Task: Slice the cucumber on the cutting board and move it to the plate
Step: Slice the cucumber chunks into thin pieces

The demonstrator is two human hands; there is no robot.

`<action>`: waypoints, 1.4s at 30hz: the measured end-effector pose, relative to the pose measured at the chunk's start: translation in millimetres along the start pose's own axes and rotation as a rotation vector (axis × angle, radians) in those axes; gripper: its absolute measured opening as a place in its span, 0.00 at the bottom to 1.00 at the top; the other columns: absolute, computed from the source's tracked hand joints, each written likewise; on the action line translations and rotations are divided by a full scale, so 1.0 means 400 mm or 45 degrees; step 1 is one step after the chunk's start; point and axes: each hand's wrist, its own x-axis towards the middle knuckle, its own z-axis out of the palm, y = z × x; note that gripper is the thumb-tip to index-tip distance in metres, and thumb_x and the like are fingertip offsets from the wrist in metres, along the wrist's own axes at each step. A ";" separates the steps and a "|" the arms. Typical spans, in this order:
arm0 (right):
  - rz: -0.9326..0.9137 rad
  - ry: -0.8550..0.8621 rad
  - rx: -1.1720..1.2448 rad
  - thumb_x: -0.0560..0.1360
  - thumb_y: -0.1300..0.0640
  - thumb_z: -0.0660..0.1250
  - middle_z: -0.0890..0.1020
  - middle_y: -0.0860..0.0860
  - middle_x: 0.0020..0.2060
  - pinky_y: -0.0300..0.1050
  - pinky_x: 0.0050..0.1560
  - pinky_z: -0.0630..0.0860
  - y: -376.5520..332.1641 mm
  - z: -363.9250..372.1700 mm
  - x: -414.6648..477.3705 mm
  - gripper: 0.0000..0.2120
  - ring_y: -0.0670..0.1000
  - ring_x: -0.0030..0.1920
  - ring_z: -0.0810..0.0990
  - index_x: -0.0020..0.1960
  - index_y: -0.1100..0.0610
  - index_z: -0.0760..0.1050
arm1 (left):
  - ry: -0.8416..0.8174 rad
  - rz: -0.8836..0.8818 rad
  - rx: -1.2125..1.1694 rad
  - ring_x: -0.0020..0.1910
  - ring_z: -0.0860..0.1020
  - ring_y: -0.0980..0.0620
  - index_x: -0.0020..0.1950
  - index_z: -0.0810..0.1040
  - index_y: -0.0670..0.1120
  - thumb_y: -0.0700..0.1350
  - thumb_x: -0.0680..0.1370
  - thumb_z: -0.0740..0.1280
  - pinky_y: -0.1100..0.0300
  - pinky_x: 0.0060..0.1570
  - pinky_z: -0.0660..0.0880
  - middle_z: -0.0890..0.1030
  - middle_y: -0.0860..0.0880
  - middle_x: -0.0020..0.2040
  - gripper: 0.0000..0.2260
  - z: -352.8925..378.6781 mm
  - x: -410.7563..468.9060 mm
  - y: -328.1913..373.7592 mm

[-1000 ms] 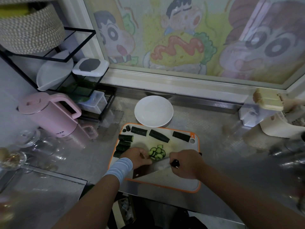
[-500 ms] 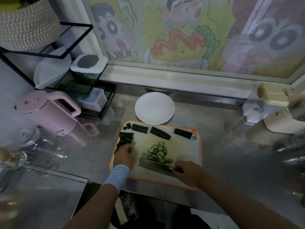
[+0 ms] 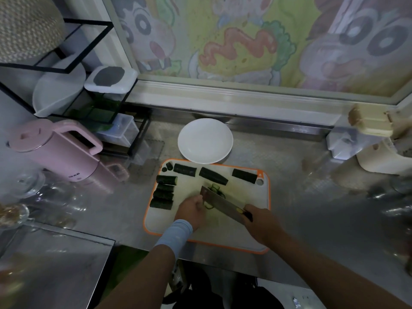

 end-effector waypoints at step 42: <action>0.233 -0.098 0.425 0.79 0.49 0.57 0.77 0.56 0.34 0.45 0.32 0.65 -0.173 -0.022 0.081 0.16 0.55 0.32 0.74 0.38 0.57 0.72 | 0.368 -0.132 0.551 0.54 0.74 0.43 0.54 0.79 0.48 0.56 0.74 0.65 0.50 0.53 0.70 0.78 0.46 0.53 0.15 -0.115 0.068 -0.100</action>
